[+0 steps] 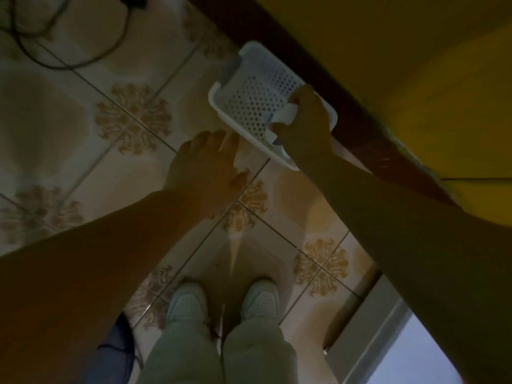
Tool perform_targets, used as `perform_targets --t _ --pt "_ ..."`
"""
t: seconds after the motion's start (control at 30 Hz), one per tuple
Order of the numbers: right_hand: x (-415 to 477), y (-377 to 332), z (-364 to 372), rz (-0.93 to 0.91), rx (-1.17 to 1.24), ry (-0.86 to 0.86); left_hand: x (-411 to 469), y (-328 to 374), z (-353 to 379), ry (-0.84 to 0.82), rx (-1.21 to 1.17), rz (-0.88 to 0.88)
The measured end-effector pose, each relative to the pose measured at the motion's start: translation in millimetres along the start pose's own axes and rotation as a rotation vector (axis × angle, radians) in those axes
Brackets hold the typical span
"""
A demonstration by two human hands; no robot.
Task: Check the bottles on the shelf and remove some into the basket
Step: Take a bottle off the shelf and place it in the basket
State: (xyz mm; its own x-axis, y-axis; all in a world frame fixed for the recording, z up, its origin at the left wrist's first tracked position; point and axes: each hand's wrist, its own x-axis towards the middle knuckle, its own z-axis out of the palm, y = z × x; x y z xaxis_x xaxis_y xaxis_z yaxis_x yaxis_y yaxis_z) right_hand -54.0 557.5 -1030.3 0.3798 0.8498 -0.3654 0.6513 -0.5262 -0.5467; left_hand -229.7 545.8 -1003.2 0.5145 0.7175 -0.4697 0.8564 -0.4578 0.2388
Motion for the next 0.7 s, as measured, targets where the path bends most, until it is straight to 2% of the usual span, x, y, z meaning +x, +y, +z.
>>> perform_targets --t 0.2,0.33,0.5,0.7 --pt "36.4 38.9 55.2 -0.017 -0.057 0.025 20.4 -5.1 59.3 -0.048 -0.002 0.029" --pt "48.0 51.4 78.1 -0.018 -0.162 -0.038 30.7 -10.7 73.4 -0.033 0.0 0.029" --pt "49.1 53.3 79.7 0.023 -0.261 -0.125 29.7 -8.1 67.5 -0.04 -0.005 0.022" --pt "23.6 6.9 30.1 -0.119 -0.436 -0.19 0.8 -3.8 12.0 -0.074 0.027 -0.047"
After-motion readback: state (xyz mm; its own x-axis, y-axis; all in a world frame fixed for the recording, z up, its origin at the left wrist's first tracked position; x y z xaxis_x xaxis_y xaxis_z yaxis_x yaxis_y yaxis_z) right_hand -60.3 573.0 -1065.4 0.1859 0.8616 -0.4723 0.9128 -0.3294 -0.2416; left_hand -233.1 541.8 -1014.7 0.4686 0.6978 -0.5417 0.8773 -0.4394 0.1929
